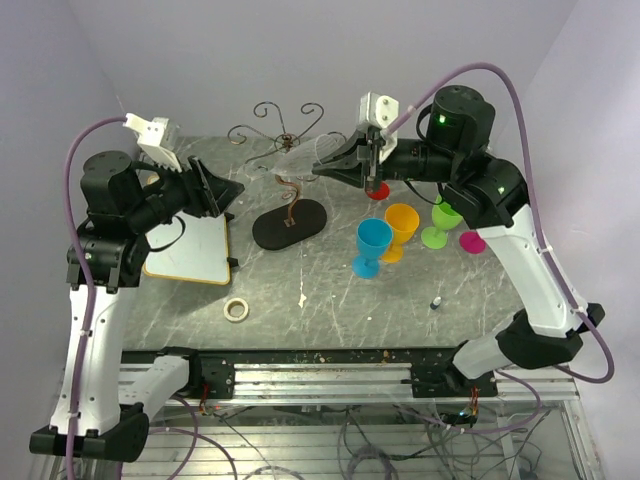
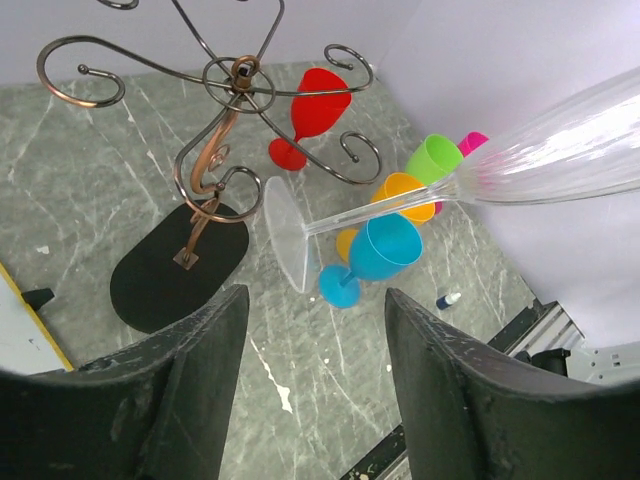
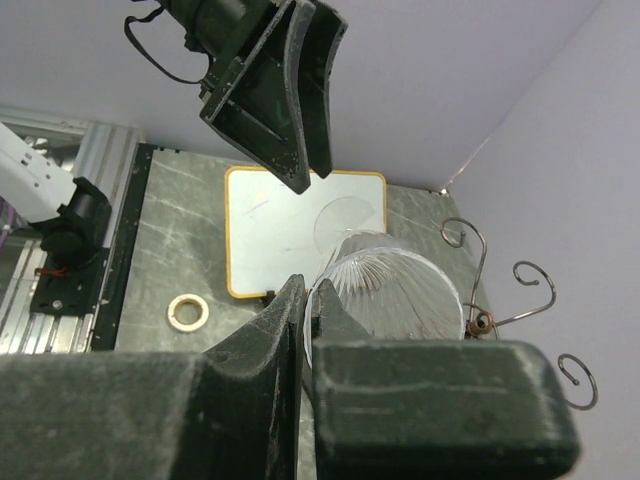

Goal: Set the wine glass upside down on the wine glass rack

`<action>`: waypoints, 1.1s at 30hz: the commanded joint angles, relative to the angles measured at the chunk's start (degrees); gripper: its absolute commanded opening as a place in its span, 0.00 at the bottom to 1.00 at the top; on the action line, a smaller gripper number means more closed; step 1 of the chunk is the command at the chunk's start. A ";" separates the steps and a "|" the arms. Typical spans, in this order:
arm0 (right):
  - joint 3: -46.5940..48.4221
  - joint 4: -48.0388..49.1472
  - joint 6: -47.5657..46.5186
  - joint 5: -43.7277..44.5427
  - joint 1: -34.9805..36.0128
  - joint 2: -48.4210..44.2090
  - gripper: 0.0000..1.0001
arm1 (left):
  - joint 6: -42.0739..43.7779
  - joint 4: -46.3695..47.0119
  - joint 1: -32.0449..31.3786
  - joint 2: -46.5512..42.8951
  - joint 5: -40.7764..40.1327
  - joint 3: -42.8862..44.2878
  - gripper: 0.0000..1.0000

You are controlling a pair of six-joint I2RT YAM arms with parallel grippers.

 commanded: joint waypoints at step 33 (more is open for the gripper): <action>-3.88 4.72 2.69 -1.50 0.12 -3.71 0.00 | -7.01 10.71 1.23 2.51 12.00 -5.03 0.08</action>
